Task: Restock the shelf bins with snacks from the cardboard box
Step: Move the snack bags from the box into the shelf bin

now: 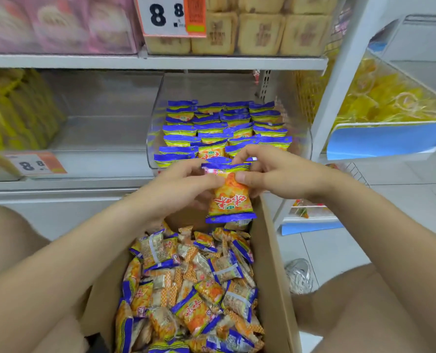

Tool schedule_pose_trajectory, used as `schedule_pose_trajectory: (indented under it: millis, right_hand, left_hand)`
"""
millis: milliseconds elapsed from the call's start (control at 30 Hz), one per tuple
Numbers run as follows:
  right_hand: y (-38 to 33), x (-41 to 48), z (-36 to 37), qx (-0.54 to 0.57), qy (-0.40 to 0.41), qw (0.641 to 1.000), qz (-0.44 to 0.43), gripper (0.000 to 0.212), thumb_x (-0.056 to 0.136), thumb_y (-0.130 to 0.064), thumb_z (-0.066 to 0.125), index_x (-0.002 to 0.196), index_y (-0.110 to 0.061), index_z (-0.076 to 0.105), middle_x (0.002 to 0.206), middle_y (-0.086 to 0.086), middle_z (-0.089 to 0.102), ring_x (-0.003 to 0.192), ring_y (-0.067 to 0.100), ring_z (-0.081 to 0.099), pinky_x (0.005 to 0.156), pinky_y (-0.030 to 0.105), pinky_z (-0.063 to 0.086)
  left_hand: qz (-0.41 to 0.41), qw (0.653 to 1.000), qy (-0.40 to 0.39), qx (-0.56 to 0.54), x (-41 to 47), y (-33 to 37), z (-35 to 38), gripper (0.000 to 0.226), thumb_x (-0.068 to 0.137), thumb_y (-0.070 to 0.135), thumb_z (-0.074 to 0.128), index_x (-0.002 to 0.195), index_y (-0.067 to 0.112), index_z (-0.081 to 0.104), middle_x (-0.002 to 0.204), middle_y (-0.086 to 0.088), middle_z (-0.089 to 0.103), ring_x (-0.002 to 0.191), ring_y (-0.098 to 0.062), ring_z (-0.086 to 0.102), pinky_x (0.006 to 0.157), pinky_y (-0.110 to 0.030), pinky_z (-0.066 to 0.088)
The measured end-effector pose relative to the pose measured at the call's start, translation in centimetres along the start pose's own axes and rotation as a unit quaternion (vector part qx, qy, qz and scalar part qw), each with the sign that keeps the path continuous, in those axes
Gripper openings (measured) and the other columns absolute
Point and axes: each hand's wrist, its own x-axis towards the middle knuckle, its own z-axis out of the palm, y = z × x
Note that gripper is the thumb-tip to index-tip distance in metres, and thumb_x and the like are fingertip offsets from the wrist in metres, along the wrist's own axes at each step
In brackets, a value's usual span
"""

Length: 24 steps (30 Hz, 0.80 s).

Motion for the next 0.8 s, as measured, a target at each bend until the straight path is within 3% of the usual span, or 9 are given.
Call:
schedule_pose_trajectory:
  millis: [133,233,333,433,467,533,633,733,800]
  right_hand:
    - [-2.0,-0.5,-0.1,0.064,0.052,0.997,0.000,0.041,0.091,-0.034,0.079,0.124,-0.027,0.057,0.098,0.007,0.078,0.082,0.017,0.074,0.081,0.038,0.061]
    - [-2.5,-0.6,-0.7,0.097,0.087,0.991,0.014,0.054,0.081,-0.027,0.089,0.124,-0.023,0.057,0.102,0.006,0.080,0.091,0.023,0.077,0.091,0.047,0.061]
    - [-2.5,-0.7,-1.9,0.237,0.103,0.966,0.004,0.043,0.086,-0.013,0.084,0.125,-0.010,0.066,0.110,0.013,0.079,0.102,0.031,0.077,0.096,0.051,0.060]
    - [-2.0,-0.5,-3.8,0.310,0.177,0.933,-0.048,0.033,0.091,-0.010,0.078,0.123,-0.007,0.070,0.114,0.014,0.077,0.107,0.031,0.075,0.098,0.050,0.059]
    - [-1.6,-0.4,-4.5,0.255,0.232,0.936,-0.065,0.028,0.092,-0.010,0.078,0.119,-0.009,0.071,0.110,0.010,0.078,0.104,0.028,0.076,0.097,0.049,0.060]
    - [-0.5,-0.2,-6.0,0.038,0.344,0.935,-0.073,0.024,0.091,-0.012,0.079,0.112,-0.019,0.073,0.096,-0.005,0.077,0.094,0.017,0.074,0.091,0.039,0.060]
    - [0.5,-0.5,-7.3,-0.197,0.383,0.901,-0.043,0.042,0.088,-0.017,0.079,0.127,-0.025,0.068,0.099,-0.013,0.069,0.097,0.011,0.065,0.083,0.021,0.044]
    - [1.0,-0.3,-7.4,-0.296,0.373,0.879,-0.038,0.047,0.089,-0.016,0.074,0.133,-0.029,0.064,0.115,-0.002,0.073,0.106,0.024,0.067,0.089,0.033,0.051]
    - [1.3,0.1,-7.0,-0.392,0.355,0.848,-0.035,0.049,0.088,-0.018,0.070,0.135,-0.031,0.062,0.117,0.005,0.071,0.108,0.032,0.065,0.090,0.043,0.054]
  left_hand:
    - [0.074,0.997,0.019,0.022,0.4,1.2,-1.1,0.018,0.097,0.023,0.074,0.114,0.016,0.073,0.107,-0.013,0.076,0.088,-0.022,0.078,0.082,-0.046,0.065]
    - [0.116,0.990,0.055,-0.066,1.1,1.4,-1.0,0.025,0.098,0.019,0.073,0.118,0.004,0.069,0.115,-0.017,0.075,0.097,-0.030,0.078,0.082,-0.045,0.065]
    - [0.129,0.978,0.071,-0.146,1.7,1.9,0.3,0.032,0.098,0.021,0.072,0.116,-0.003,0.063,0.113,-0.019,0.075,0.098,-0.030,0.078,0.083,-0.043,0.065]
    - [0.176,0.976,0.129,0.008,2.6,2.0,1.6,0.029,0.094,0.042,0.075,0.103,0.016,0.070,0.098,-0.002,0.076,0.083,-0.016,0.076,0.071,-0.033,0.062]
    - [0.206,0.964,0.153,0.072,2.9,1.8,1.8,0.025,0.094,0.047,0.075,0.099,0.023,0.070,0.093,0.005,0.075,0.081,-0.011,0.073,0.069,-0.027,0.057]
    - [0.273,0.919,0.182,0.217,3.7,1.1,2.1,0.020,0.095,0.048,0.070,0.099,0.029,0.067,0.094,0.014,0.071,0.089,-0.005,0.066,0.077,-0.023,0.052]
    - [0.328,0.830,0.141,0.428,5.2,-0.1,2.2,0.030,0.100,0.049,0.057,0.122,0.030,0.063,0.123,0.013,0.064,0.120,-0.011,0.056,0.103,-0.043,0.047]
    - [0.330,0.788,0.062,0.516,6.4,-0.3,2.7,0.049,0.106,0.050,0.047,0.151,0.029,0.049,0.160,0.007,0.045,0.149,-0.016,0.037,0.120,-0.049,0.033]
    - [0.327,0.763,0.040,0.556,7.2,-0.5,3.3,0.051,0.109,0.049,0.040,0.156,0.030,0.042,0.166,0.007,0.038,0.153,-0.017,0.031,0.121,-0.050,0.029]
